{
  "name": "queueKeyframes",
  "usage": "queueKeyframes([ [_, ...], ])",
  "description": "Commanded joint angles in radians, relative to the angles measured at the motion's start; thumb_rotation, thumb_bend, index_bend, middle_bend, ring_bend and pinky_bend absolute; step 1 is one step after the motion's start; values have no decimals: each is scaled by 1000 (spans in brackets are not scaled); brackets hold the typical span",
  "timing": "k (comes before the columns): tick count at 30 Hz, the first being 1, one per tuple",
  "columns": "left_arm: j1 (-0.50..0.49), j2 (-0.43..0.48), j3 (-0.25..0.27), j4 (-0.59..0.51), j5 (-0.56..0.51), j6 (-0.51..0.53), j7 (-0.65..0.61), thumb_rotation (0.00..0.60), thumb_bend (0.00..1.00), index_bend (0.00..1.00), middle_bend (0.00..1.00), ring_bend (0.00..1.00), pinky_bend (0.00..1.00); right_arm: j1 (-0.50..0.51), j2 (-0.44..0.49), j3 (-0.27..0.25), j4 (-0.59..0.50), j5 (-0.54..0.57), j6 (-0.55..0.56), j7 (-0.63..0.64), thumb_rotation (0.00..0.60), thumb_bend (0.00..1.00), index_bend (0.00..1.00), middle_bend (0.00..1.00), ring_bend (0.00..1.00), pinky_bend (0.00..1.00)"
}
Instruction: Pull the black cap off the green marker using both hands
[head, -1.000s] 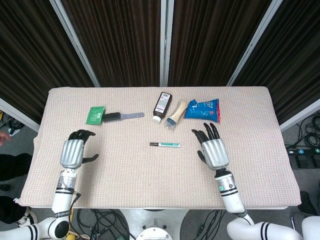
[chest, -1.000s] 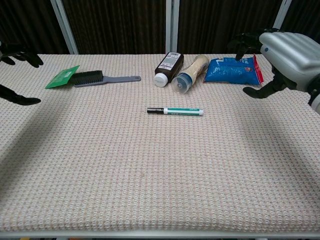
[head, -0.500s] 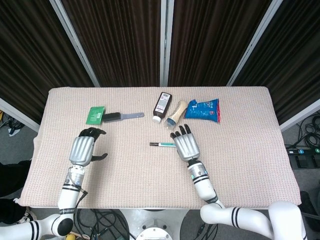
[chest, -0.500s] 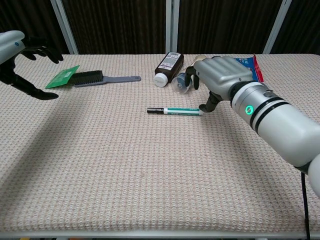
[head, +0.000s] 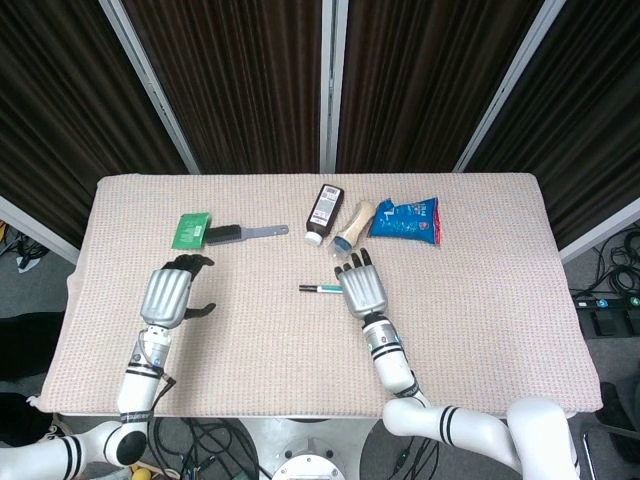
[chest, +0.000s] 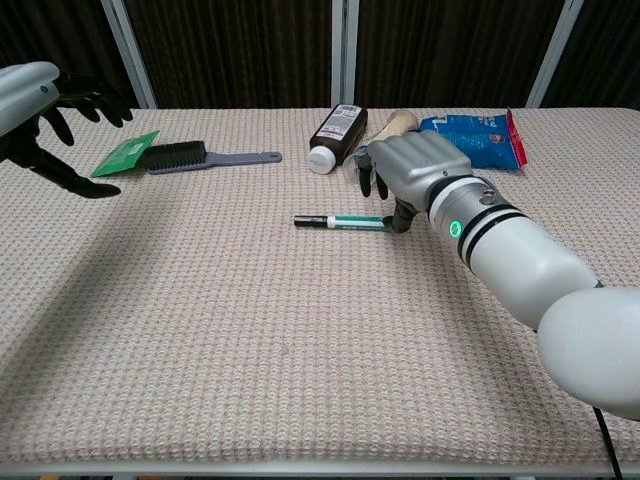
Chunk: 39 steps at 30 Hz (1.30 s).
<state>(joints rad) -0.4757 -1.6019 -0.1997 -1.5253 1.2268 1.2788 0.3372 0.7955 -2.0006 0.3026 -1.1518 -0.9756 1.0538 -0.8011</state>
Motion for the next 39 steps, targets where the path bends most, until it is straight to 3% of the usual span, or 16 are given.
queueKeyframes([
  [1,-5,-2,3,8,4,-2,11,600,0,298,301,278,414,7,-9,-2,20,7,-7,5,600,216,419,432,173,132],
  [16,-16,2,7,17,12,-2,46,600,0,305,302,278,412,49,-66,2,134,26,-47,23,600,226,458,455,188,146],
  [39,-18,0,11,26,-15,-24,46,600,0,330,303,278,412,70,-118,7,225,33,-65,31,600,256,538,519,232,173],
])
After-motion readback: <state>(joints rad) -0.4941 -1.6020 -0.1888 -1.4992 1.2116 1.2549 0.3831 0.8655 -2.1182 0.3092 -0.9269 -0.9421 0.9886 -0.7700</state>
